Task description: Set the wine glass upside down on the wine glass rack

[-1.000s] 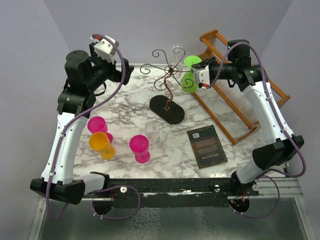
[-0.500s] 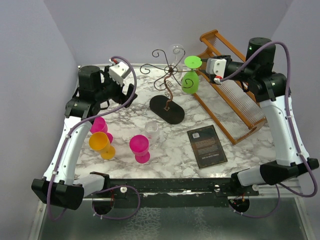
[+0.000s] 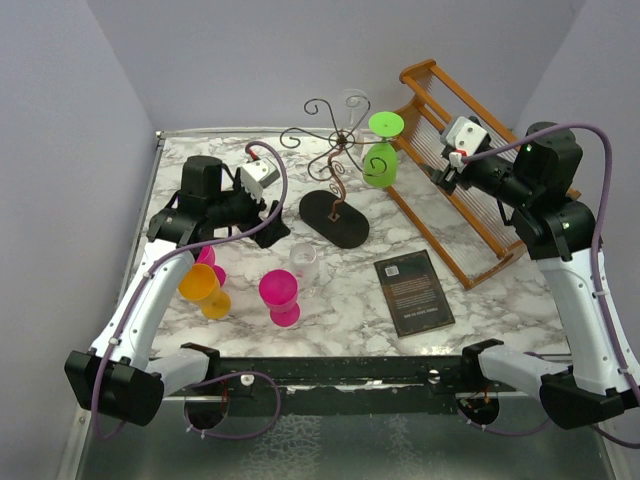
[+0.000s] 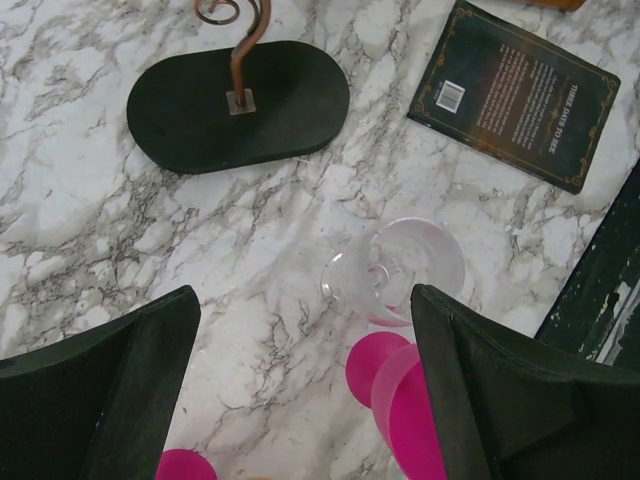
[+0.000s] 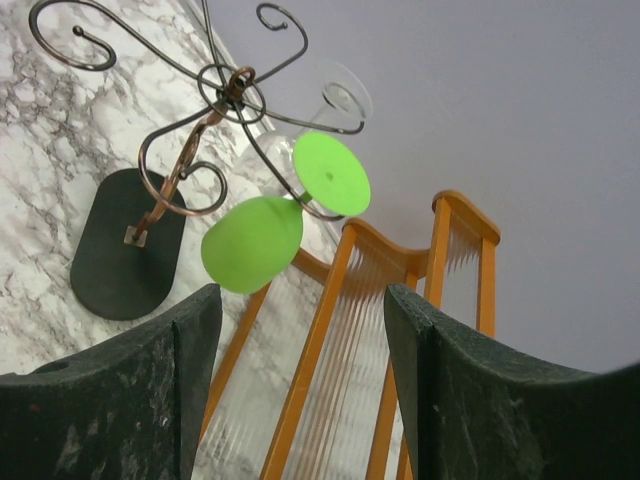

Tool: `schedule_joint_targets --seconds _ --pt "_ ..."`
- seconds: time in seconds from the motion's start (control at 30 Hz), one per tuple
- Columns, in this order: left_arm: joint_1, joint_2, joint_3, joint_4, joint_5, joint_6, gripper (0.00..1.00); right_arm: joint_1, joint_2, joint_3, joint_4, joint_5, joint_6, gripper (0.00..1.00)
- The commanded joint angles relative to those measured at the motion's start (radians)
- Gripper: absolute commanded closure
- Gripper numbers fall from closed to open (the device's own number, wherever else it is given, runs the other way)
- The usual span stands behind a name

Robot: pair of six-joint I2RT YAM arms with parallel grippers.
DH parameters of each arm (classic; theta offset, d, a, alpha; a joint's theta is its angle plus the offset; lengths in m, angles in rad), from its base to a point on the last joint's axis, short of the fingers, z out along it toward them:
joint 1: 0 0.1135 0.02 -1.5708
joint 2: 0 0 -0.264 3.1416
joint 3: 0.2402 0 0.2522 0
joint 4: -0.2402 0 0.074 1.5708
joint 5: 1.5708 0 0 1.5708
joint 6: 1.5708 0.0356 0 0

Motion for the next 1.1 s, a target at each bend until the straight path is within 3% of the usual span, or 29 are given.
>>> schedule_joint_targets --seconds 0.0,0.3,0.67,1.07 --pt "-0.026 -0.047 -0.016 -0.105 0.048 0.092 0.11 -0.010 -0.060 -0.047 0.035 0.064 0.063 0.34" --pt "-0.155 -0.019 -0.041 -0.053 -0.068 0.053 0.17 -0.027 -0.074 -0.080 0.041 0.039 0.055 0.34" --pt "-0.242 0.093 0.019 -0.090 -0.210 0.151 0.37 -0.031 -0.070 -0.088 0.034 0.038 0.044 0.34" --pt "-0.300 0.152 0.012 -0.054 -0.238 0.203 0.62 -0.033 -0.060 -0.091 0.027 0.018 0.030 0.34"
